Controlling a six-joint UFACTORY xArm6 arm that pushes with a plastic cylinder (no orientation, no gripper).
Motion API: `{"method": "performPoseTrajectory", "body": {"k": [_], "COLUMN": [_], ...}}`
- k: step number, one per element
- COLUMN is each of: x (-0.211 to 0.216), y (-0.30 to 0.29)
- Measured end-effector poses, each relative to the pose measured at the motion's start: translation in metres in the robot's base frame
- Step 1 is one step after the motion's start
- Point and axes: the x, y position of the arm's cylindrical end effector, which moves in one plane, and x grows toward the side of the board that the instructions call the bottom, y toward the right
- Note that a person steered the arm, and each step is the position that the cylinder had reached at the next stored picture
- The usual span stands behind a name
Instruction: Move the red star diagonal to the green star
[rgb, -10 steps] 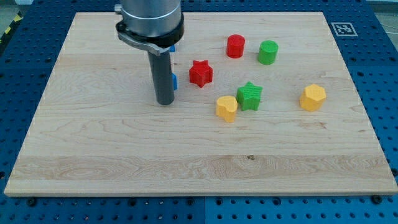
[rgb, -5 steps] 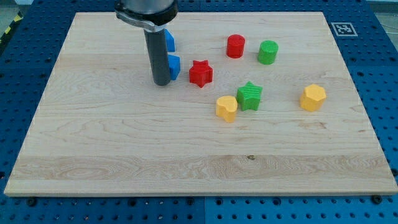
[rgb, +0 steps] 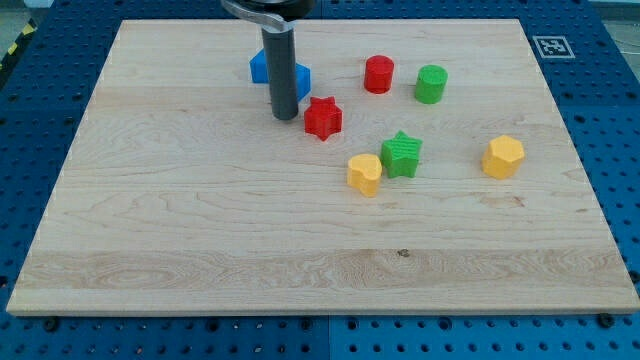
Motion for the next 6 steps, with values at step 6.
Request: {"method": "performPoseTrajectory", "body": {"k": [6], "x": [-0.023], "y": [0.01]}}
